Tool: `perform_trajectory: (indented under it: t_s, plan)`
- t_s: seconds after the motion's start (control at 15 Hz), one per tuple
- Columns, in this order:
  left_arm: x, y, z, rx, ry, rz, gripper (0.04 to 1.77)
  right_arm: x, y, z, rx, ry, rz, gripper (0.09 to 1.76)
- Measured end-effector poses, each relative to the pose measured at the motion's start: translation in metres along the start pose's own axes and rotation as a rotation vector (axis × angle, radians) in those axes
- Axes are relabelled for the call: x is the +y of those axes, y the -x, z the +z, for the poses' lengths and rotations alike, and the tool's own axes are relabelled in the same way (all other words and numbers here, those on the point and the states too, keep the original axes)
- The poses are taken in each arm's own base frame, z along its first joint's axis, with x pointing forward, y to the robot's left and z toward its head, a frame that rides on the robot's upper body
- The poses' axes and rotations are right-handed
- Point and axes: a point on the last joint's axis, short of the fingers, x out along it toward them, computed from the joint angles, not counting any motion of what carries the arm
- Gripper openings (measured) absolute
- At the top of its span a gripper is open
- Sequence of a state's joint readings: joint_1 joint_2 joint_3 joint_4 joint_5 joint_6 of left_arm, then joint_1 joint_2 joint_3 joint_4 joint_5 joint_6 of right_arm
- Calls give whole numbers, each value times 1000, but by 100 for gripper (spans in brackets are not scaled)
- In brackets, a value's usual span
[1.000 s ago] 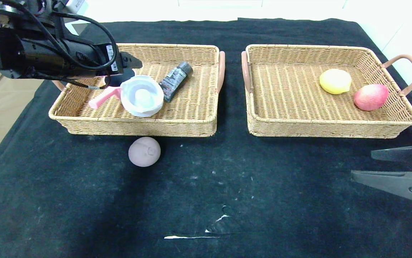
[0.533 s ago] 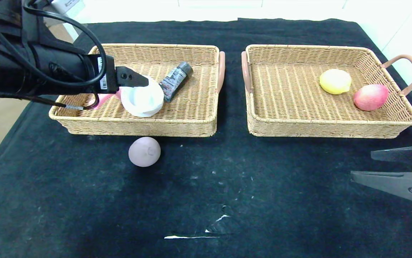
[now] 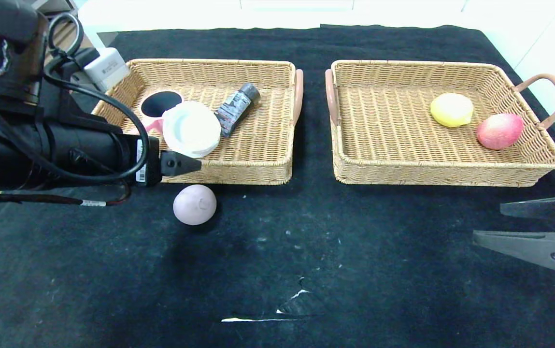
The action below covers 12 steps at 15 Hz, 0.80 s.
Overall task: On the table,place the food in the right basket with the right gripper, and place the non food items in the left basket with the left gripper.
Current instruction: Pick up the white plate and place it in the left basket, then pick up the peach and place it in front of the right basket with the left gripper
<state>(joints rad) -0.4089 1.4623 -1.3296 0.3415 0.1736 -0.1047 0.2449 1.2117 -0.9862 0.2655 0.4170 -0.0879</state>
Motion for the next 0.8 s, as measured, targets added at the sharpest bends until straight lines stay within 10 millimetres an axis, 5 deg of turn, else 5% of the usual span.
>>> perform_trajectory:
  t_s: [0.8]
  plan:
    - [-4,-46,-35,180,-27,26,171,-1,-1,0,5,-2,0,171]
